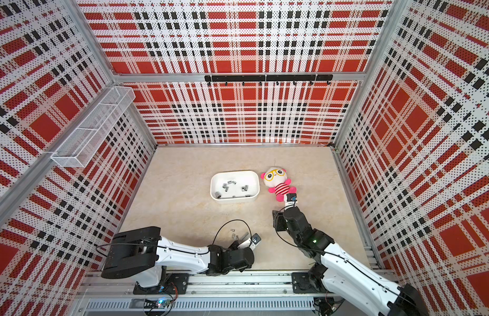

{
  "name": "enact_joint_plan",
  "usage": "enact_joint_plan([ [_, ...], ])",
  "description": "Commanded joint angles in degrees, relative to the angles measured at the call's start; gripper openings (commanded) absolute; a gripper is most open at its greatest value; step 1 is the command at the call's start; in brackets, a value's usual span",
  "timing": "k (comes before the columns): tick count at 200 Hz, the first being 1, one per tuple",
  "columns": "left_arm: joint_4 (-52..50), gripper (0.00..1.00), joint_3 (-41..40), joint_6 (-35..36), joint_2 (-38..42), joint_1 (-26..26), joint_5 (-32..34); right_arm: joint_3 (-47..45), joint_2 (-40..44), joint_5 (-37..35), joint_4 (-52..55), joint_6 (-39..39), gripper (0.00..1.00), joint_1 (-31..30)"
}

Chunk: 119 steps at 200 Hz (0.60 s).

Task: Put the socket on the desktop into the storage box
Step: Pick up the socket head from the center of the board.

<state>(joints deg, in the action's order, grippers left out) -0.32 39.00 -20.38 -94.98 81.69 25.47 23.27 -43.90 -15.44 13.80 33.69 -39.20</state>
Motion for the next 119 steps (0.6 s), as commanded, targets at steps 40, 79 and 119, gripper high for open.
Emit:
enact_joint_plan([
  [40,-0.8,0.0,-0.5,-0.4,8.4,-0.4,5.3,-0.7,1.4,-0.3,-0.2,-0.2,0.58,-0.2],
  [79,4.9,0.0,0.9,-3.0,14.5,-3.1,2.4,-0.7,1.5,0.1,-0.6,-0.2,0.59,-0.2],
  [119,14.9,0.0,4.6,-9.7,15.0,-18.7,-10.7,-0.9,2.5,0.6,-0.6,0.1,0.59,-0.2],
])
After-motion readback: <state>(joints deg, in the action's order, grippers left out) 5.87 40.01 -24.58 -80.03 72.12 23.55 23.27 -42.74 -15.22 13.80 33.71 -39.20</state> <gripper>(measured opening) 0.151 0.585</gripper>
